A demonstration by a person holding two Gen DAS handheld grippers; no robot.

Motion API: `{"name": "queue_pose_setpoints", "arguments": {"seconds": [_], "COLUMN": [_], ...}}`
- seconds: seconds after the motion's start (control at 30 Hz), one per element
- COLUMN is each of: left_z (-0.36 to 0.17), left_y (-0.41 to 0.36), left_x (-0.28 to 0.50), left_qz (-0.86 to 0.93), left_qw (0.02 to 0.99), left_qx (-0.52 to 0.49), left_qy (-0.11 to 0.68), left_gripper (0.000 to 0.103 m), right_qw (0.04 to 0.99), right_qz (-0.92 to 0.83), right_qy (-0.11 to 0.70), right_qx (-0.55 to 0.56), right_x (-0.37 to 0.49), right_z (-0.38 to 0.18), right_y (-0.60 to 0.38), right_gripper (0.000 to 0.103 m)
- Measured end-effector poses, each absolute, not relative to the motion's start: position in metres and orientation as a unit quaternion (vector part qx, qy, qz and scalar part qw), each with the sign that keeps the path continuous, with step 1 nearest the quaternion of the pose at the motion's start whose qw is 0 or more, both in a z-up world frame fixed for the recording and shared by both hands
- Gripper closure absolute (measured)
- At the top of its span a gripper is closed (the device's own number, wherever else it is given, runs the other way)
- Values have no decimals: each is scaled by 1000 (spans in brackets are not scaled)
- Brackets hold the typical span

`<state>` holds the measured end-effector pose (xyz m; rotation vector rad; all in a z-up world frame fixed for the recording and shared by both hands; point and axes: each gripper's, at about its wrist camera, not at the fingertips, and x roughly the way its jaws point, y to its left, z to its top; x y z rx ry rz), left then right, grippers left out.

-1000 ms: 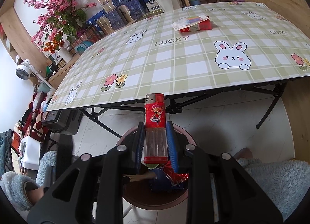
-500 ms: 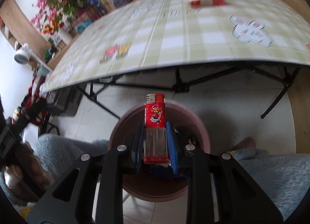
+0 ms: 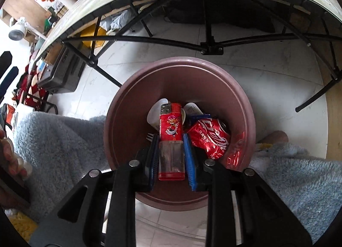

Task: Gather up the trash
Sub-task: 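Lower the fork and lighter into the brown bin and open both tools, then move the left tool to the candle pack and grasp it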

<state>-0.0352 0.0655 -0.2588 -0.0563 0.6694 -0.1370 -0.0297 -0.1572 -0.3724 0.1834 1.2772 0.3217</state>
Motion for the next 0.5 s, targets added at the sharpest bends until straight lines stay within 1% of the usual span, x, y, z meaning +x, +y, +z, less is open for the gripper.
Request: {"name": "queue_pose_setpoints", "arguments": {"seconds": [0.1, 0.17, 0.2, 0.23, 0.27, 0.3, 0.37, 0.43, 0.47, 0.5], "left_z": [-260, -261, -262, -261, -261, -261, -261, -261, -261, -261], "left_y": [65, 65, 65, 66, 66, 66, 67, 68, 68, 68], "left_x": [-35, -35, -35, -35, -35, -35, -35, -35, -35, -34], "left_qz": [-68, -69, -68, -68, -68, -68, -68, -67, -67, -67], "left_qw": [941, 940, 940, 940, 940, 940, 940, 940, 940, 939], "left_qx": [-30, -31, -31, -32, -32, -33, -35, -38, -39, -39], "left_qy": [331, 332, 333, 333, 333, 332, 332, 332, 333, 334], "left_gripper": [6, 6, 6, 6, 6, 6, 6, 6, 6, 6], "right_qw": [785, 786, 787, 789, 791, 796, 800, 805, 806, 807], "right_qz": [150, 147, 148, 150, 150, 152, 155, 155, 154, 152], "right_qy": [596, 596, 595, 593, 589, 583, 576, 570, 569, 568], "right_qx": [75, 69, 69, 68, 66, 64, 60, 51, 48, 45], "right_x": [-30, -29, -30, -29, -29, -30, -30, -31, -31, -31], "right_z": [-374, -375, -374, -373, -371, -367, -364, -361, -360, -360], "right_y": [-155, -154, -154, -154, -153, -152, -151, -149, -149, -149], "right_gripper": [76, 72, 67, 56, 50, 41, 35, 23, 21, 16]}}
